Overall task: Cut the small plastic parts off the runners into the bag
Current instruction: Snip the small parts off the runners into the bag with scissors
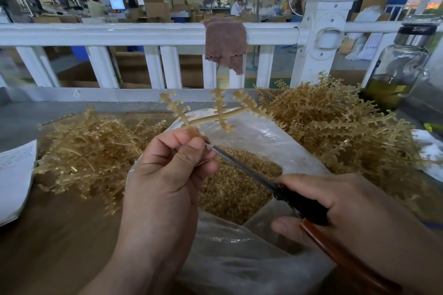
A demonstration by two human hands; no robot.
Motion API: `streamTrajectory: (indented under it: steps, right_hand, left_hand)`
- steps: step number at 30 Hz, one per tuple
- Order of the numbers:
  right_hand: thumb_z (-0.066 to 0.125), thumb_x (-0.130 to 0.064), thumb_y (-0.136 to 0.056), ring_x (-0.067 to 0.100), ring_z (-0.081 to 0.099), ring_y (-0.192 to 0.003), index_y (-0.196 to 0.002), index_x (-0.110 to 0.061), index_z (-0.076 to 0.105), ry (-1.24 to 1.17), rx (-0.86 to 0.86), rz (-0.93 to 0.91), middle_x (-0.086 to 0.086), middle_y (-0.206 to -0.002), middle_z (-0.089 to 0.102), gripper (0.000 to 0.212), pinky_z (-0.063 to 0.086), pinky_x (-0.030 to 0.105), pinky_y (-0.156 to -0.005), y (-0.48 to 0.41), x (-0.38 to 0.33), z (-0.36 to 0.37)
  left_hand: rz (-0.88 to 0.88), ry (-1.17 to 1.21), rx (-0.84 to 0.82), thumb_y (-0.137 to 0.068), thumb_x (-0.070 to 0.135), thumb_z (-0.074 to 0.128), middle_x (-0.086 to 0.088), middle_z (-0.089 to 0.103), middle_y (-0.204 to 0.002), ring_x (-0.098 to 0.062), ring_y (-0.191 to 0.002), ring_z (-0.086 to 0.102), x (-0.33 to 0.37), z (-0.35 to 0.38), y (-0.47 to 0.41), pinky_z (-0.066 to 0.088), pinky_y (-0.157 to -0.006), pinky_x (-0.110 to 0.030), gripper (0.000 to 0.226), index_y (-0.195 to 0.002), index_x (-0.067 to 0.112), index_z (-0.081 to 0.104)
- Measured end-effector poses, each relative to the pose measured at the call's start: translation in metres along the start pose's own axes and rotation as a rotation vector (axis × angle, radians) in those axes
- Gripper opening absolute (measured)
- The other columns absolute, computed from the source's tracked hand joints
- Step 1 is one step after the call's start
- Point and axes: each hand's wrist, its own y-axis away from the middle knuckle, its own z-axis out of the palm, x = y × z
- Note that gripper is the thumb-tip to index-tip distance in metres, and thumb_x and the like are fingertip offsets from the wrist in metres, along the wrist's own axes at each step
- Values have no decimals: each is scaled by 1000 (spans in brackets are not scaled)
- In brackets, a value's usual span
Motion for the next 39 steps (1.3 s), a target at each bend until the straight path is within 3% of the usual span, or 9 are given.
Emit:
streamTrajectory:
  steps: [7,14,22,27,39]
  right_hand:
    - [50,-77,-80,5,58,-65,-93,-35,60,0,17,-11,-13,-73,60,45,41,18,-55,-2,3,1]
    - [47,-79,-79,4,59,-70,-98,-33,62,42,17,-23,-15,-77,61,51,44,20,-59,-2,7,4]
    - [50,-74,-80,3,58,-64,-93,-32,62,9,38,-24,-15,-73,59,45,39,15,-53,-4,6,5]
    - [48,-74,-80,7,58,-64,-93,-26,64,27,33,-33,-11,-71,59,52,41,22,-54,-3,8,6]
    - [46,-77,-79,7,58,-63,-87,-28,61,15,37,-9,-10,-70,59,52,40,23,-54,-3,9,9]
  left_hand:
    - [-4,-15,2,-79,14,68,-1,69,-83,-10,-70,67,-1,-1,-1,57,-65,-21,11,-74,23,71]
    - [-21,3,4,-80,15,66,2,68,-80,-9,-68,67,-3,0,-2,57,-64,-21,15,-69,25,70]
    - [-22,8,18,-78,15,67,1,69,-79,-9,-68,67,-4,0,-2,57,-65,-21,13,-70,24,71]
    - [-24,4,22,-79,14,67,-1,68,-78,-10,-68,67,-4,1,-1,58,-64,-21,14,-69,24,72]
    - [-23,19,28,-78,14,66,0,67,-77,-10,-67,66,-6,2,-1,58,-64,-22,15,-68,23,70]
